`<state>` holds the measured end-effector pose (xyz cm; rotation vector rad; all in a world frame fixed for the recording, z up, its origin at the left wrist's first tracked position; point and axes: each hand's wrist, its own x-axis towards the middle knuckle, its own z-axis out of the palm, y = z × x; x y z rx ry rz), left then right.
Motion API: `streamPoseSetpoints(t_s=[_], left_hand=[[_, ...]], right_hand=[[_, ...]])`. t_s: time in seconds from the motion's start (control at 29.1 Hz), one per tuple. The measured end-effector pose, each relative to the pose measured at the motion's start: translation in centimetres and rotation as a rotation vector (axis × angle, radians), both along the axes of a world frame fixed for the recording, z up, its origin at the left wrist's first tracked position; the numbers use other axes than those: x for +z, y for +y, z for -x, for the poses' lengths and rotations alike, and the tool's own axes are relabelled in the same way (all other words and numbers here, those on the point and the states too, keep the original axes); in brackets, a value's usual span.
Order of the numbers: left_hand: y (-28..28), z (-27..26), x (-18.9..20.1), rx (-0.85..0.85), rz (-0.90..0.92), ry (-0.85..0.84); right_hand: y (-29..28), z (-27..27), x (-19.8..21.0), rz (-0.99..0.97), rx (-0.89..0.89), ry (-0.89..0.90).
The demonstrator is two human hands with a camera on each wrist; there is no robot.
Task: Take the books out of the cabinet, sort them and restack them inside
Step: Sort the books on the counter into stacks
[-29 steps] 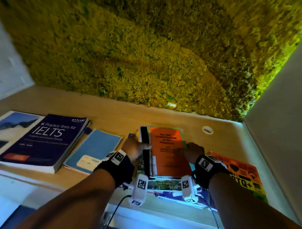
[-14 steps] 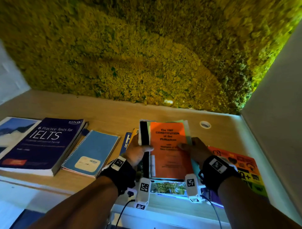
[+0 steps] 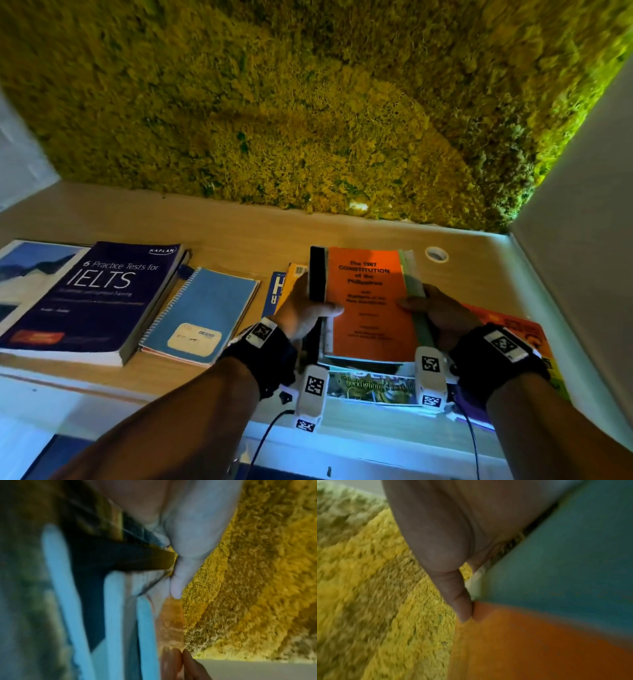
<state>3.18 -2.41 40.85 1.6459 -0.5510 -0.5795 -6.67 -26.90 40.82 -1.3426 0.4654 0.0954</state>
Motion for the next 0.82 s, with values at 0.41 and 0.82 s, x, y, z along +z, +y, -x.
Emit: streamPoseSetpoints(t_s=[0.41, 0.82], left_hand=[[7.8, -5.6, -1.1, 0.225, -0.637, -0.202], [7.9, -2.7, -2.0, 0.166, -0.359, 0.193]], right_hand=[[-0.9, 0.3, -5.3, 0.221, -0.195, 0.176], [1.7, 2.0, -5.1, 0.206, -0.259, 0.136]])
